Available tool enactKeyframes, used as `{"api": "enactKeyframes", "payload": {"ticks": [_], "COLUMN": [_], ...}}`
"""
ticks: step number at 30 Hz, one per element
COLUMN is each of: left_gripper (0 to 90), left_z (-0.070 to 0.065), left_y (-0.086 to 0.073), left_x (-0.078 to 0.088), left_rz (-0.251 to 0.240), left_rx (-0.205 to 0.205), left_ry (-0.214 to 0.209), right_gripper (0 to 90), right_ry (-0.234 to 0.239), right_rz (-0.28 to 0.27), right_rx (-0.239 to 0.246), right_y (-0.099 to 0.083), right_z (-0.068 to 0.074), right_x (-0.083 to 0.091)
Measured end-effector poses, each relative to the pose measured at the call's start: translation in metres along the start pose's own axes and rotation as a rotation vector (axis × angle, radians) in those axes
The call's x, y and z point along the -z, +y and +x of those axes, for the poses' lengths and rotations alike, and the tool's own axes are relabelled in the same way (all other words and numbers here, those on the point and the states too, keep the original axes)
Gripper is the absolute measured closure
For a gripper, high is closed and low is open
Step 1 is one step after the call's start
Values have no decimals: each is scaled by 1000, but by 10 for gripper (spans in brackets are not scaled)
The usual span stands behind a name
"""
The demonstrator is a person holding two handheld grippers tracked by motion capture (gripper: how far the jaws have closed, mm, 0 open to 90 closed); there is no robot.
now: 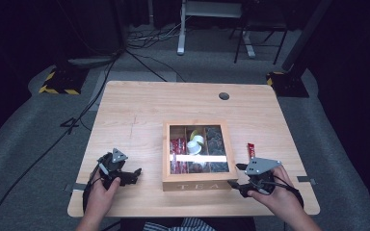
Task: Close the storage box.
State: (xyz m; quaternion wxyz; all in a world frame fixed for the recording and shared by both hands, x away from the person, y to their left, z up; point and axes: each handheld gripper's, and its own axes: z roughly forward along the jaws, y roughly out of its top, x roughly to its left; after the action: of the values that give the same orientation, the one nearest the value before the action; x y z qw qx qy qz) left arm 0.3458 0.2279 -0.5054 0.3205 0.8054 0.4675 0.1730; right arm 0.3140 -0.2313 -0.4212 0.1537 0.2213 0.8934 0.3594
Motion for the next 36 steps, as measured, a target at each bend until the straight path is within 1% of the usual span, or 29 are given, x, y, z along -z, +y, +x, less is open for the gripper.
{"api": "enactKeyframes", "payload": {"ticks": [2, 3, 6, 9, 11, 12, 15, 16, 17, 19, 23, 26, 30, 33, 34, 36], "left_gripper": [57, 56, 54, 51, 51, 51, 47, 31, 4, 0, 0, 0, 0, 0, 0, 0], "left_z": [-1, 0, 0, 1, 2, 3, 6, 8, 9, 12, 14, 14, 15, 15, 15, 15], "left_y": [0, -1, -2, -3, -4, -4, -5, -5, -6, -6, -7, -7, -7, -7, -7, -7], "left_x": [0, 1, 2, 3, 3, 4, 5, 5, 5, 6, 7, 7, 7, 7, 7, 7], "left_rz": [1, 4, 3, 5, 4, 7, 6, 12, 21, 20, 27, 22, 22, 22, 22, 22], "left_rx": [5, -1, -1, -9, -11, -23, -29, -29, -24, -42, -47, -45, -43, -43, -44, -43], "left_ry": [1, 3, -5, -11, -19, -23, -32, -24, -25, -37, -41, -40, -37, -37, -37, -37], "right_gripper": [329, 327, 319, 312, 306, 301, 301, 299, 294, 293, 286, 272, 243, 230, 236, 252], "right_ry": [7, 9, -4, -37, -50, -56, -108, -125, -138, -175, -201, -229, -253, -293, -321, -338], "right_rz": [-23, -31, -72, -104, -120, -124, -130, -128, -126, -117, -110, -89, -60, -28, -26, -21], "right_rx": [-16, -19, -44, -77, -98, -110, -139, -146, -150, -160, -214, -235, -280, -331, -339, -356], "right_y": [3, 4, 6, 4, 2, 1, -5, -7, -9, -13, -24, -32, -44, -57, -64, -72], "right_z": [-1, -2, -11, -25, -34, -37, -51, -55, -57, -63, -75, -84, -95, -103, -106, -109], "right_x": [4, 6, 13, 22, 28, 30, 37, 39, 40, 44, 49, 50, 49, 47, 46, 43]}}
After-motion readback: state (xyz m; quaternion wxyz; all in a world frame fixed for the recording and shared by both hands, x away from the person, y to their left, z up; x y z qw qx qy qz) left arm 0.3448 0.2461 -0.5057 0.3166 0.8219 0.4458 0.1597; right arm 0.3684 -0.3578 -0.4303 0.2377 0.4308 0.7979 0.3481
